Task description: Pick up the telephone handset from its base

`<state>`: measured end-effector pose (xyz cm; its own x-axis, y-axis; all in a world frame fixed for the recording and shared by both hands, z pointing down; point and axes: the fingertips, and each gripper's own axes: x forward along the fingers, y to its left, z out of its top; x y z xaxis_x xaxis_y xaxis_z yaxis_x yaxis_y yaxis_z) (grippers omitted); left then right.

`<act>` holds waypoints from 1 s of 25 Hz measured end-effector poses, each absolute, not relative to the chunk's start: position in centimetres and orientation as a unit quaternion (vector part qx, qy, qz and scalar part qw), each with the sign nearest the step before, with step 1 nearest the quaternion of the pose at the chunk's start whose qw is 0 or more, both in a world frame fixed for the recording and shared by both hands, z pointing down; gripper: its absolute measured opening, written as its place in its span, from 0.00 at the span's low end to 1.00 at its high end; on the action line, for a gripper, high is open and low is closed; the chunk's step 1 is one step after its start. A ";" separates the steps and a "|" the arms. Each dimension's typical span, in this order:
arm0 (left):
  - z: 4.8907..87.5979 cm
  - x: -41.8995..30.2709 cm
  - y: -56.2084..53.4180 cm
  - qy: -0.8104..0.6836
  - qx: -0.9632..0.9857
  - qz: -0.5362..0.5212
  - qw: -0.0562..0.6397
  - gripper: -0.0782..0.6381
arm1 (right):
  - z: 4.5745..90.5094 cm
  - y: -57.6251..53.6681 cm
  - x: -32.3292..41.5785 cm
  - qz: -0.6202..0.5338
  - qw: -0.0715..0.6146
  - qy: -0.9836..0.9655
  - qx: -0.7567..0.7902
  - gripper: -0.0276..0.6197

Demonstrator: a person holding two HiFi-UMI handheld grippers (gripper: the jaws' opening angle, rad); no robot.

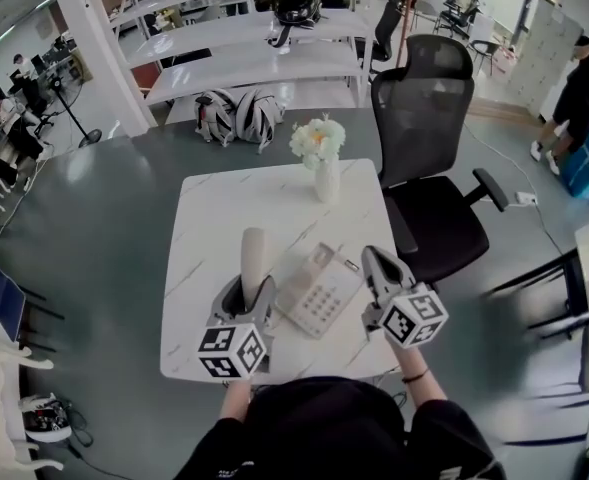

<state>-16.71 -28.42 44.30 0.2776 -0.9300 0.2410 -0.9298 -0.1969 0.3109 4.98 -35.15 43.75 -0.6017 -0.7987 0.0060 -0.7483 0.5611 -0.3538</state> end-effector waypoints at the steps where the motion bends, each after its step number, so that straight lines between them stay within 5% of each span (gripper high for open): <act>1: 44.0 -16.9 -28.4 -0.604 0.772 -0.005 0.199 0.40 | 43.4 -35.2 5.1 -0.159 0.081 0.880 -0.440 0.03; 25: 41.4 -20.2 -28.2 -0.640 0.746 -0.059 0.175 0.40 | 40.5 -36.1 5.3 -0.103 0.080 0.885 -0.446 0.03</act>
<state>-20.17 -28.24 41.42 0.1732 -0.9755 0.1359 -0.9344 -0.1192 0.3356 5.30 -36.12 40.52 -0.5885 -0.8070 -0.0498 -0.7740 0.5801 -0.2538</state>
